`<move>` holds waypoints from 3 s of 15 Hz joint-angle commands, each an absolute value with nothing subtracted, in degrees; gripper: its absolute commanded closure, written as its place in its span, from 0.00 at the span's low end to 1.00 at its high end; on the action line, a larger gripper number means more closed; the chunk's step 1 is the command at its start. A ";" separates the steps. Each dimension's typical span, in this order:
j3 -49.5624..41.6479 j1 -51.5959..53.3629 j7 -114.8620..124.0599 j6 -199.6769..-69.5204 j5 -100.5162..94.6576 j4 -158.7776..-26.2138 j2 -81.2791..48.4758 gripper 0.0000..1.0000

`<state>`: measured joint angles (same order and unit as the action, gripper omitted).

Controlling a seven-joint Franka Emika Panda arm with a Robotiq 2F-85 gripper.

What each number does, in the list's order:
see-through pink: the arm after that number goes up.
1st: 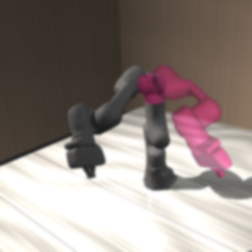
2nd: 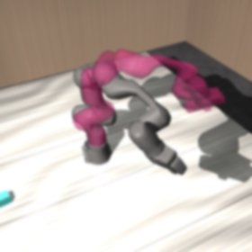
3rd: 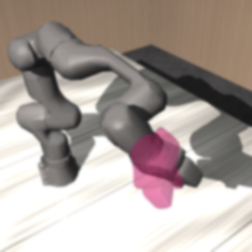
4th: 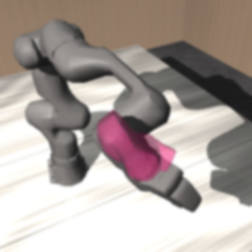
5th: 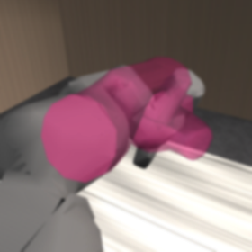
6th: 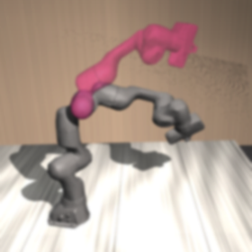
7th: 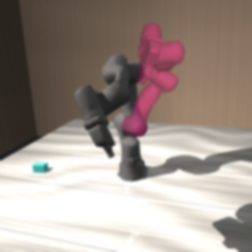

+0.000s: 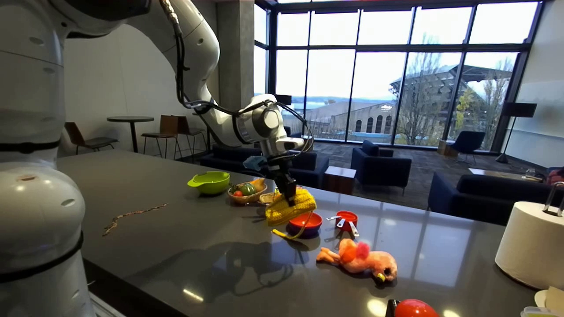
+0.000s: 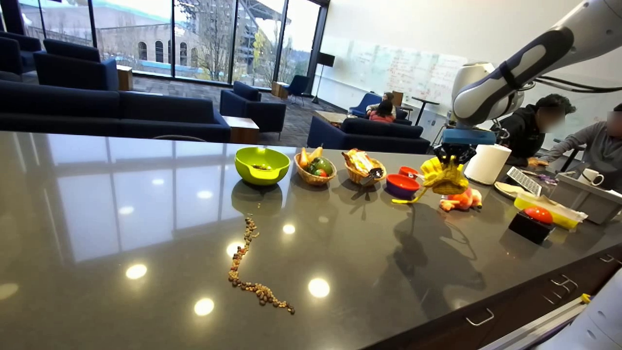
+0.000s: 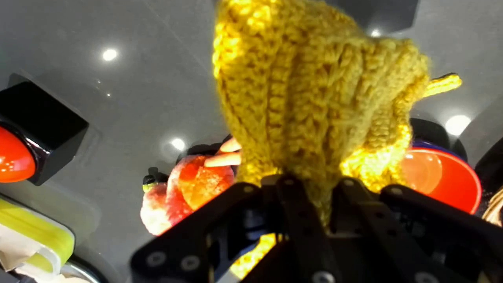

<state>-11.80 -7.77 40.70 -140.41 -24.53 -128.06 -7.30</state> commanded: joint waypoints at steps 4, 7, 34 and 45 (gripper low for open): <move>-13.81 -10.23 34.46 -147.68 -17.23 -132.74 -6.14 0.96; -14.33 -10.73 31.66 -149.40 -13.27 -133.70 -6.03 0.96; -22.00 -11.10 30.58 -156.12 -7.08 -135.91 -15.35 0.96; -22.55 -10.97 29.56 -155.64 -2.21 -135.63 -15.68 0.50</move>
<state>-22.55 -11.11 30.69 -155.40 -3.92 -135.60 -16.60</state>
